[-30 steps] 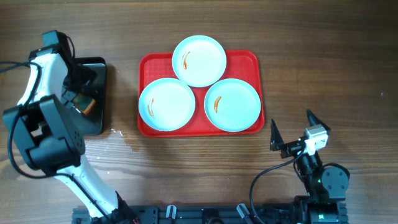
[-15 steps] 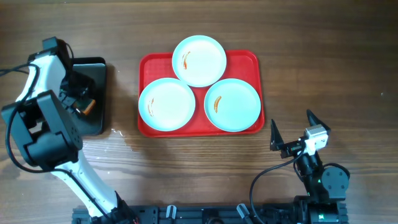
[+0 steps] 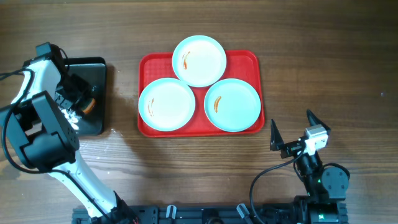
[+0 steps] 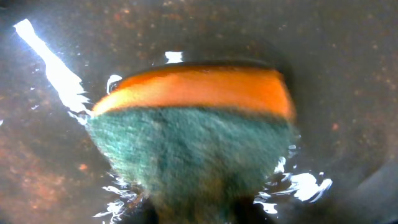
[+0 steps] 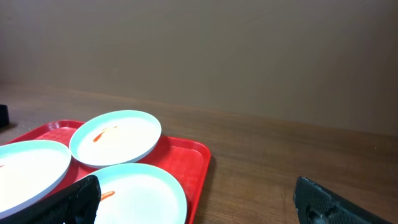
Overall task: Clean dirty plates on tray and stack at the side
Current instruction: 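Lower the left gripper and grasp the green-orange sponge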
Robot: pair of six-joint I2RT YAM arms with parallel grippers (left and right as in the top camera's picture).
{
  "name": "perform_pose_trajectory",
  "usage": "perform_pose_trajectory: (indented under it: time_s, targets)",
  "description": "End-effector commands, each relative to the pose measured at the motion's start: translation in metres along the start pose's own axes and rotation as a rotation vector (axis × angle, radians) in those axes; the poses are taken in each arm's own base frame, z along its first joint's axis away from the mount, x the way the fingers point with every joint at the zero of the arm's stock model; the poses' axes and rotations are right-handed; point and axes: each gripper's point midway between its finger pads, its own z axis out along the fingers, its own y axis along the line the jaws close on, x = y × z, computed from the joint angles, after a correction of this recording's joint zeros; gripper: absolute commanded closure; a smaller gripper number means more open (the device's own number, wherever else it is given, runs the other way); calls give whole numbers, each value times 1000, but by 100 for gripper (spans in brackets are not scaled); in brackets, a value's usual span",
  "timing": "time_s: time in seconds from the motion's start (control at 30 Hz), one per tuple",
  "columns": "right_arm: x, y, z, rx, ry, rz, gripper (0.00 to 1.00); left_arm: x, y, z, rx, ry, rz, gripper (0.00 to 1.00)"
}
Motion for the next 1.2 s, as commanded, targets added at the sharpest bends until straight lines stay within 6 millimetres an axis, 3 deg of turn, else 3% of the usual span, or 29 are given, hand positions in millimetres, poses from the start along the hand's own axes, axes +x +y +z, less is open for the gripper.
perform_pose_trajectory:
  time_s: [0.0, 0.1, 0.17, 0.2, 0.23, 0.27, 0.3, 0.57, 0.6, 0.67, 0.7, 0.73, 0.9, 0.93, 1.13, 1.17]
  targets:
    - [-2, 0, 0, 2, -9, -12, 0, 7, -1, 6, 14, 36, 32, 96]
    - [-2, 0, 0, 2, -9, -12, 0, 6, -1, -1, 12, 28, 55, 96]
    - [-2, 0, 0, 2, -9, -12, 0, 4, -2, -8, 16, 20, 55, 86]
    - [-2, 0, 0, 2, -9, -12, 0, 3, -2, -12, 20, 14, 54, 62]
    - [-2, 0, 0, 2, -9, -12, 0, 3, -3, -14, 22, 12, 54, 14]
    - [-2, 0, 0, 2, -9, -12, 0, 4, -2, -17, 20, 14, 54, 0]
    - [-2, 0, 0, 2, -9, -12, 0, 5, -1, -18, 18, 18, 54, 0]
    - [-2, 0, 0, 2, -9, -12, 0, 24, 4, -14, 10, 93, 51, 2]
    - [-2, 0, 0, 2, -9, -12, 0, 26, 4, -12, 11, 101, 51, 7]
    - [-2, 0, 0, 2, -9, -11, 0, 29, 6, -9, 7, 112, 50, 27]
    - [-2, 0, 0, 2, -9, -12, 0, 30, 6, -7, 7, 116, 50, 44]
    - [-2, 0, 0, 2, -9, -12, 0, 32, 6, -7, 8, 120, 50, 54]
    - [-2, 0, 0, 2, -9, -12, 0, 32, 6, -6, 8, 120, 50, 79]
    - [-2, 0, 0, 2, -9, -12, 0, 32, 6, -6, 8, 120, 50, 96]
    - [-2, 0, 0, 2, -9, -12, 0, 26, 4, -12, 19, 100, 52, 96]
    - [-2, 0, 0, 2, -9, -12, 0, 24, 3, -14, 24, 92, 52, 92]
